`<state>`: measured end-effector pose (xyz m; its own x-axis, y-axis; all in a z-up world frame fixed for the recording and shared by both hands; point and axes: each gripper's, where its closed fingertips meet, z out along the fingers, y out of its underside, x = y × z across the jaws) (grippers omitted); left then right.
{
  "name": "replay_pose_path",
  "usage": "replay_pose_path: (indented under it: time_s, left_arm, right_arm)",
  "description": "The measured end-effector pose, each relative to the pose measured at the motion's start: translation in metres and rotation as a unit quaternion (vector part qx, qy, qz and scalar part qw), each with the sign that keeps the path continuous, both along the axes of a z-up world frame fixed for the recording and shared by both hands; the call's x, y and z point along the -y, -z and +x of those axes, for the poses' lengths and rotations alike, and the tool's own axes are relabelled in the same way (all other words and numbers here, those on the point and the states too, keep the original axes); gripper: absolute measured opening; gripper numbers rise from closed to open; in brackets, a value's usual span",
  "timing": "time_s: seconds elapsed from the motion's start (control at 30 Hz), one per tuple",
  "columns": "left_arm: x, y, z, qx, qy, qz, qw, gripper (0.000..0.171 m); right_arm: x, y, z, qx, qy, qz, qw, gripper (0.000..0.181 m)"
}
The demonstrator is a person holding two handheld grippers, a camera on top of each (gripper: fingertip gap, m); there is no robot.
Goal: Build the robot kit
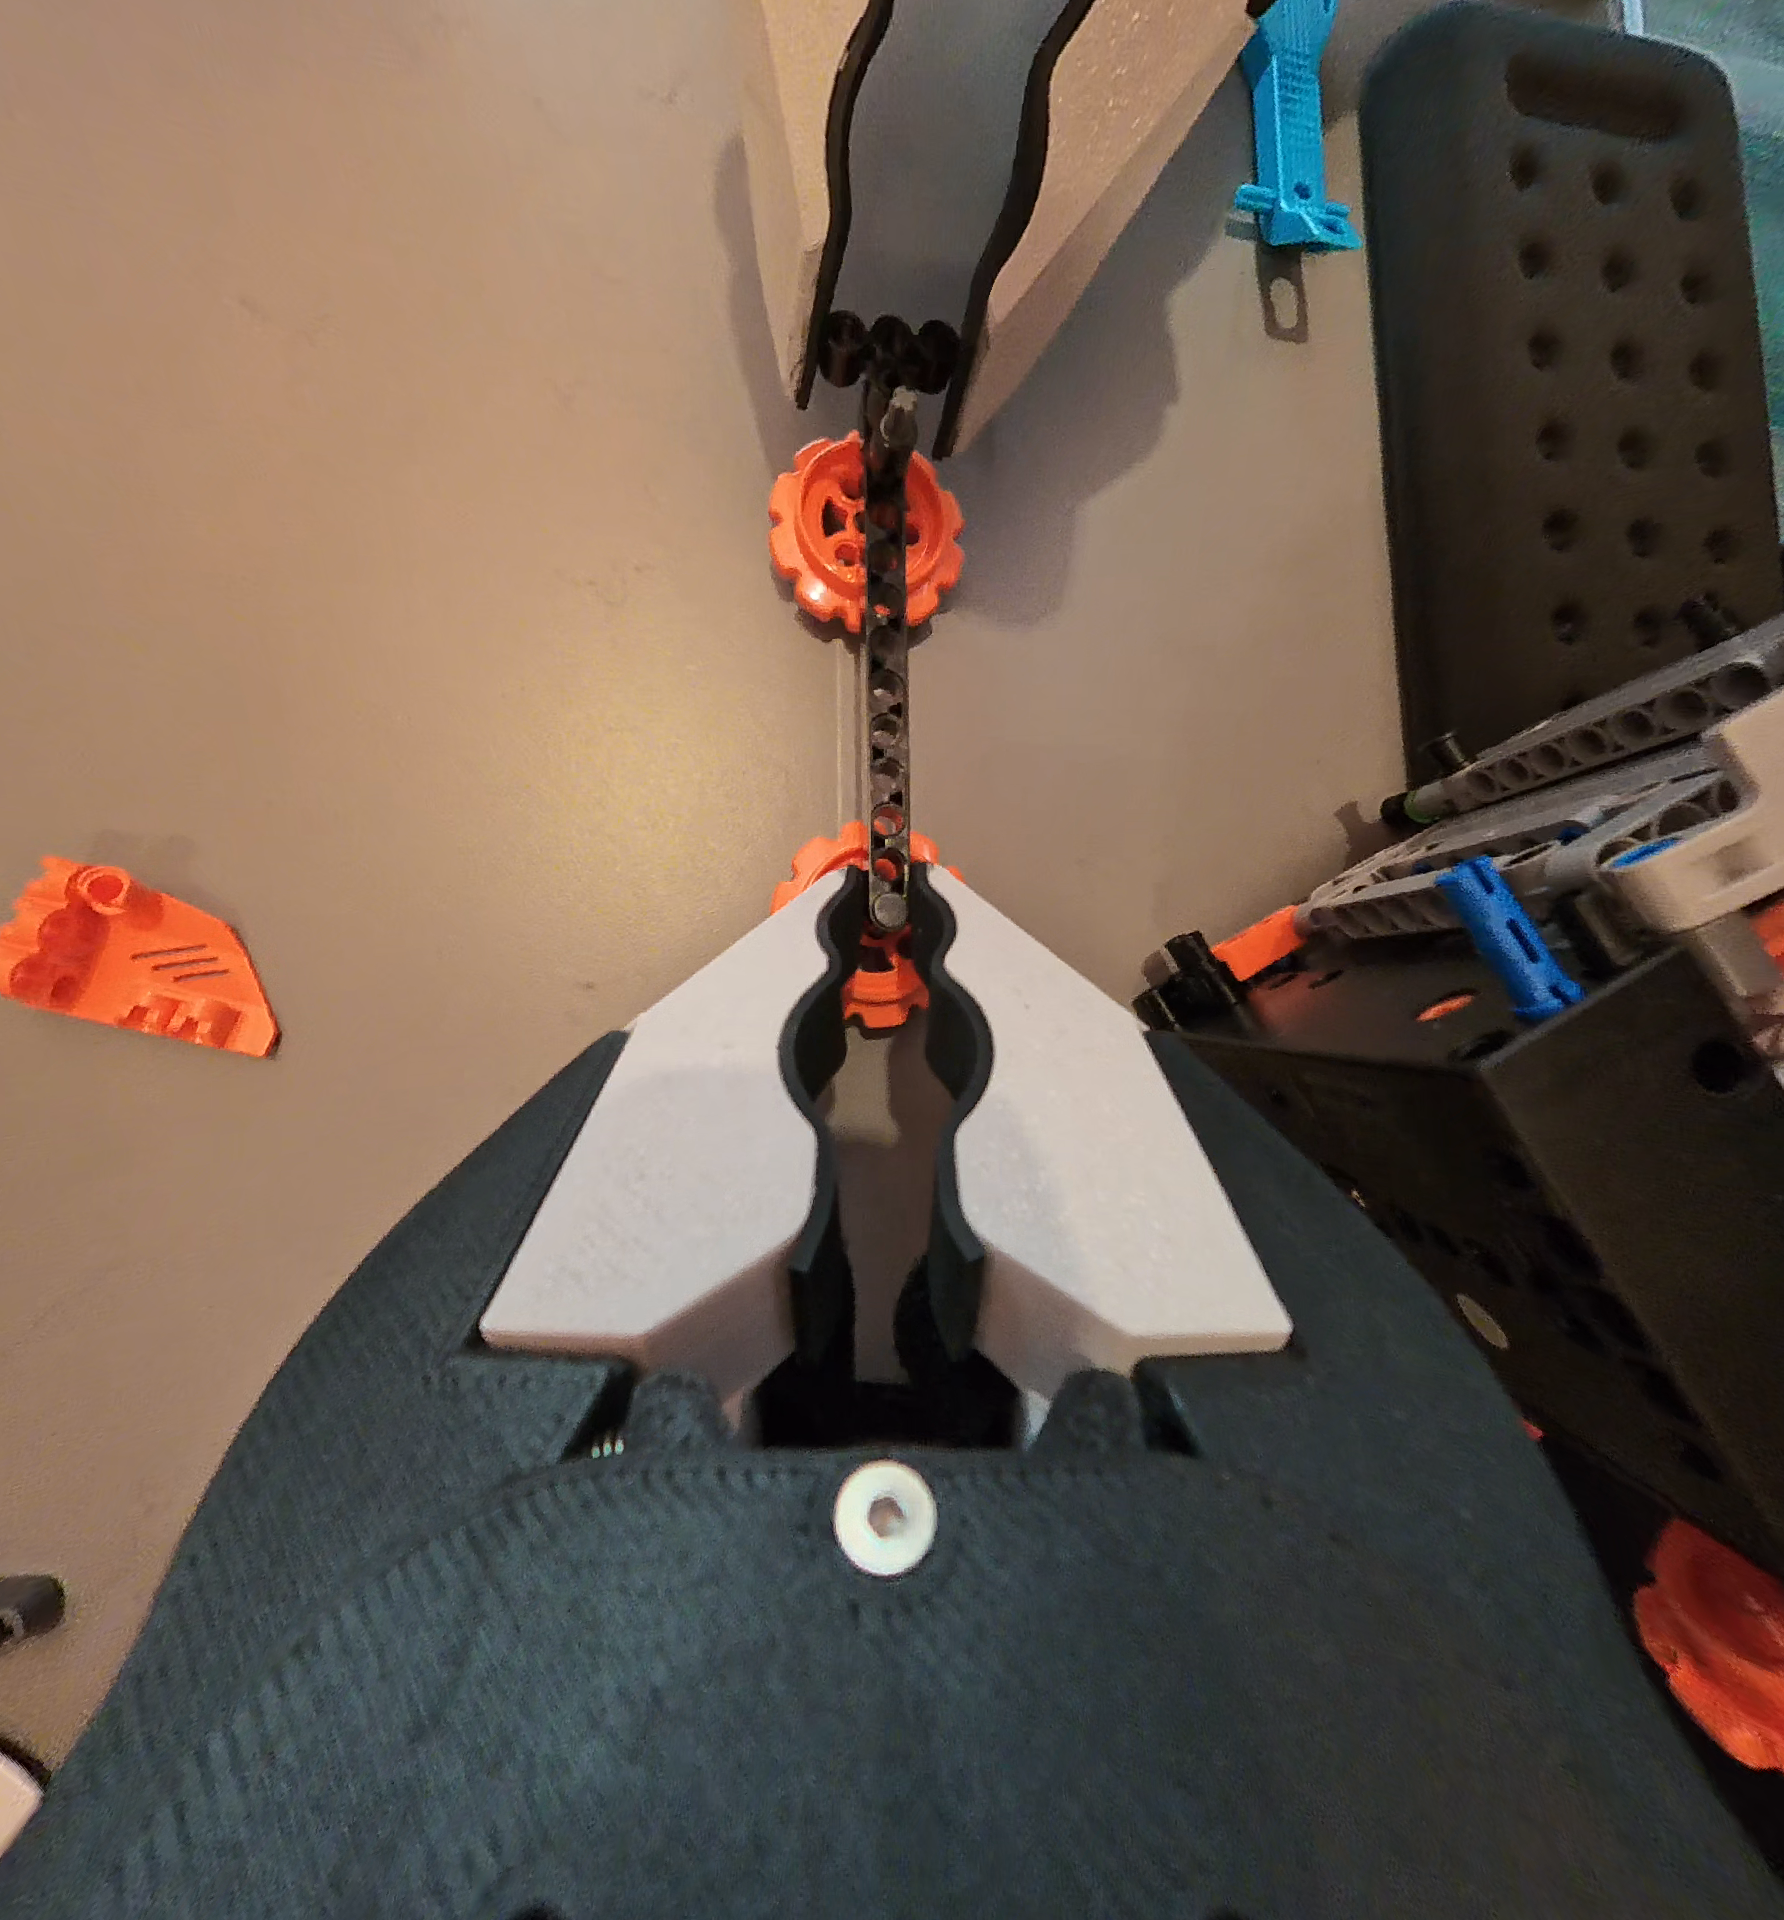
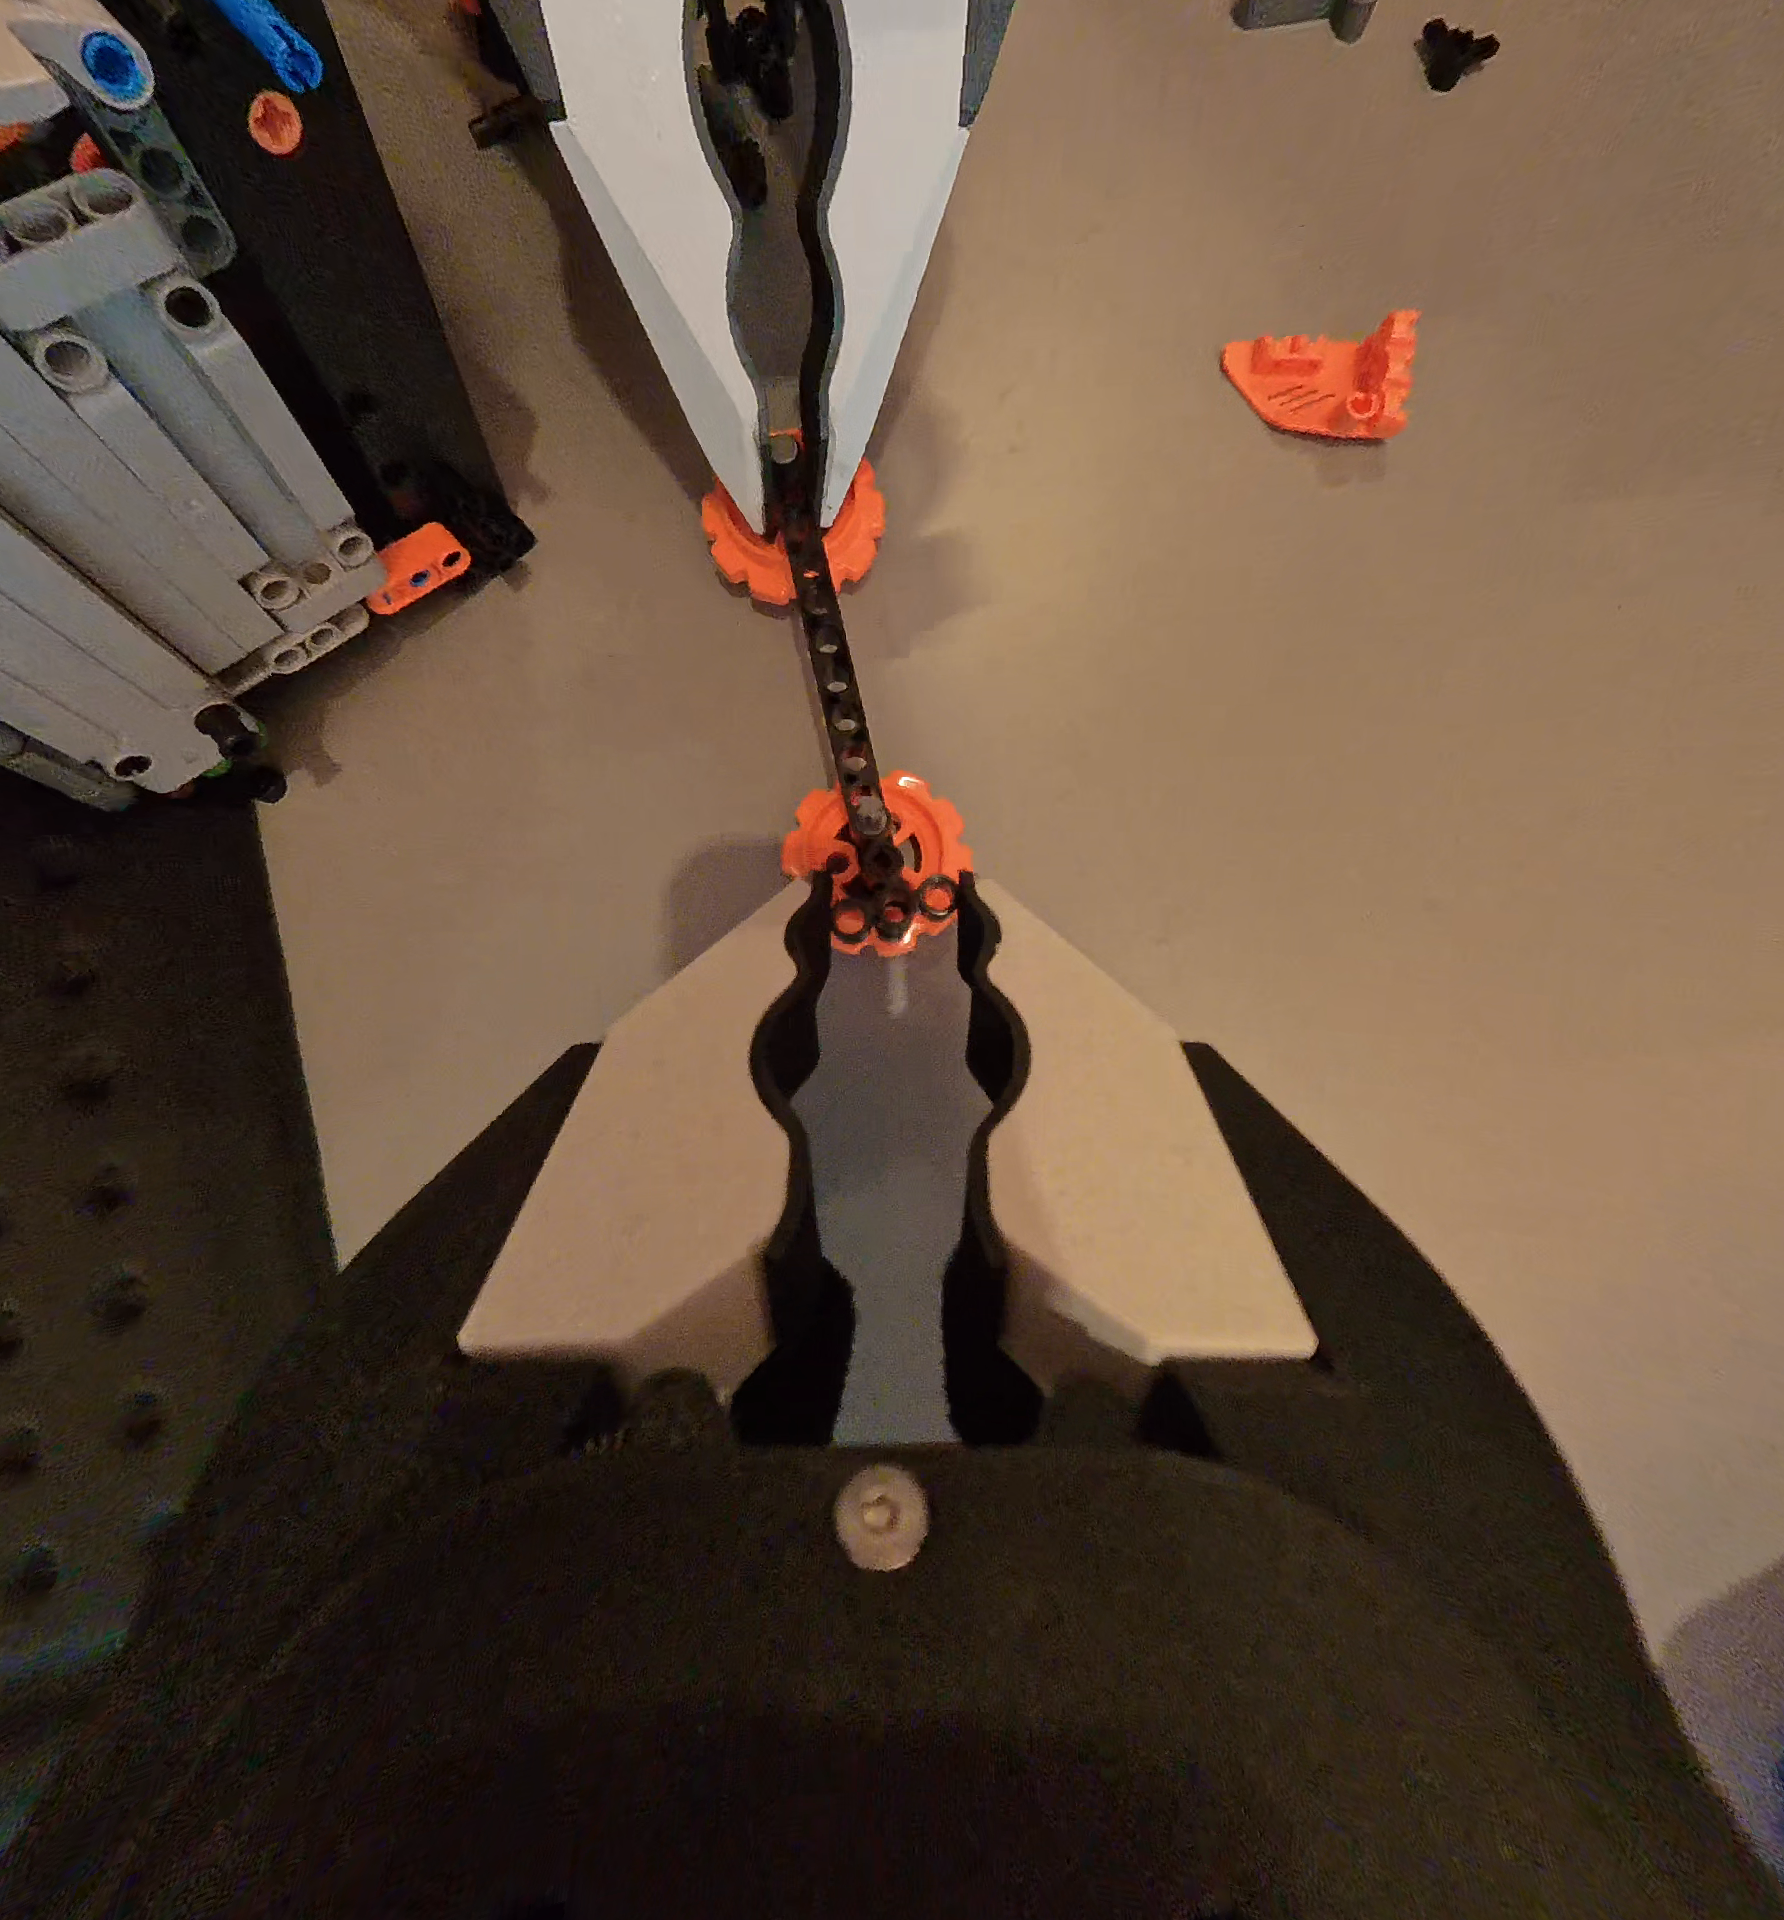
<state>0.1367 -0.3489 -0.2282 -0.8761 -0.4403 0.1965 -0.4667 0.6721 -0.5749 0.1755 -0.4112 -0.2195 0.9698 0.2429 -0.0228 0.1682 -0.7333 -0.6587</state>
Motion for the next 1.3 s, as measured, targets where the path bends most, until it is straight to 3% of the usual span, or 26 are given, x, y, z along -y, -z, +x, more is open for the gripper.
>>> replay_pose_path:
  time_s: [0.37, 0.5, 0.57, 0.7, 0.83, 0.97, 1.03, 1.13, 1.3]
  left_arm:
    - [0.000, 0.001, 0.002, 0.023, -0.031, -0.024, 0.999, 0.008]
    - [-0.003, 0.000, 0.003, 0.022, -0.033, -0.012, 0.999, 0.008]
    - [-0.005, -0.009, 0.001, 0.005, -0.041, -0.045, 0.998, 0.022]
    - [-0.031, -0.036, -0.003, 0.005, -0.078, -0.080, 0.994, 0.032]
    - [-0.085, -0.054, -0.026, 0.010, -0.130, -0.045, 0.990, 0.030]
    - [-0.126, -0.038, -0.068, -0.023, -0.168, 0.020, 0.985, 0.032]
    - [-0.119, -0.031, -0.079, -0.037, -0.178, -0.003, 0.983, 0.032]
    - [-0.127, -0.012, -0.088, -0.030, -0.197, 0.029, 0.980, 0.033]
    - [-0.135, -0.005, -0.091, -0.014, -0.216, 0.035, 0.976, 0.033]
  right_arm:
    - [0.000, 0.004, 0.003, 0.026, -0.018, -0.043, 0.999, 0.022]
    - [0.001, -0.001, 0.007, 0.013, -0.013, -0.045, 0.999, 0.045]
    - [0.004, -0.004, 0.012, 0.022, -0.002, -0.042, 0.999, 0.048]
    - [0.005, -0.029, 0.010, 0.018, 0.011, -0.010, 1.000, 0.045]
    - [0.003, -0.045, 0.002, 0.014, 0.023, 0.009, 1.000, 0.041]
    - [0.000, -0.053, -0.006, 0.010, 0.036, 0.027, 0.999, 0.037]
    - [-0.006, -0.057, -0.011, 0.007, 0.037, 0.037, 0.999, 0.037]
    - [-0.014, -0.054, -0.018, 0.005, 0.037, 0.039, 0.999, 0.037]
    - [-0.017, -0.042, -0.030, -0.007, 0.046, 0.029, 0.999, 0.038]
